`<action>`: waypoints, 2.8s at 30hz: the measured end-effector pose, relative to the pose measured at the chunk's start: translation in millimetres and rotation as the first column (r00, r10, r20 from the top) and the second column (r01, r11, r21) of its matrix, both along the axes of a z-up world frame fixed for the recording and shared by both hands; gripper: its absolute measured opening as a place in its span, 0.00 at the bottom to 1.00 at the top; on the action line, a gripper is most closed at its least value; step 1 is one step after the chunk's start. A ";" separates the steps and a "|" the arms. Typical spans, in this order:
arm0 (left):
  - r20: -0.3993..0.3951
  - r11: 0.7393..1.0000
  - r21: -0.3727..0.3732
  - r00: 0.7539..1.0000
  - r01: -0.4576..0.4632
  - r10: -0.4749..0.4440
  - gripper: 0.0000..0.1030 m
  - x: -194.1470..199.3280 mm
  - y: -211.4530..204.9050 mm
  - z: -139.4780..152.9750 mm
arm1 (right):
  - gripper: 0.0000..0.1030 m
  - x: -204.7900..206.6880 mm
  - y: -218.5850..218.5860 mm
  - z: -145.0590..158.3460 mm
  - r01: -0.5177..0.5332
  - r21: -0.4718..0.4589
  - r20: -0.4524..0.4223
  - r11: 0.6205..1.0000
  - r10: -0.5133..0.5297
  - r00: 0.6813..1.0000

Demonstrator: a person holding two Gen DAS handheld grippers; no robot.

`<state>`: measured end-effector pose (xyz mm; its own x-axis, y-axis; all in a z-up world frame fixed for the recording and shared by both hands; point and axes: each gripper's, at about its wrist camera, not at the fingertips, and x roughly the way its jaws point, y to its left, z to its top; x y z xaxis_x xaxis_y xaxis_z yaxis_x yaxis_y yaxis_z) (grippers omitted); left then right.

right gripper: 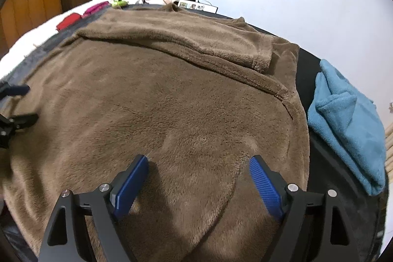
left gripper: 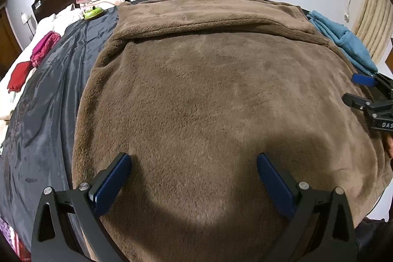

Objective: Fold clothes
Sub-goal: 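Sweep both open grippers over the folded sweatshirt to flatten it, then move the right gripper to the sweatshirt hem and grasp it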

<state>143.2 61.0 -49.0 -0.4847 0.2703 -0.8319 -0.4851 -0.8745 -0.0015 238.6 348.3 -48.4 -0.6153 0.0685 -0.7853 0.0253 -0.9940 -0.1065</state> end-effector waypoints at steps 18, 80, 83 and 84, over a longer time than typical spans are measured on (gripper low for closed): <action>-0.002 0.990 0.028 0.991 -0.135 0.135 0.99 5.6 -63.5 10.7 | 0.84 110.0 64.9 -4.3 0.052 -0.252 0.010 0.966 -0.051 0.999; 0.185 0.952 0.296 0.982 -0.080 0.025 0.18 35.4 -97.3 5.3 | 0.27 127.1 7.8 -14.6 -0.120 -0.267 -0.028 0.956 0.117 0.993; 0.198 0.943 0.318 0.980 -0.097 0.034 0.16 33.4 -102.4 4.4 | 0.27 127.1 7.4 -14.4 -0.118 -0.266 -0.025 0.957 0.116 0.993; 0.194 0.945 0.315 0.981 -0.094 0.033 0.16 33.9 -101.8 4.7 | 0.27 127.0 7.2 -14.3 -0.118 -0.265 -0.023 0.957 0.116 0.993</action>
<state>177.2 -40.8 -44.3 -0.3569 0.5113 -0.7818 -0.3934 -0.8413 -0.3706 365.6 355.5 -62.7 -0.6124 -0.2145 -0.7609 0.1432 -0.9767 0.1601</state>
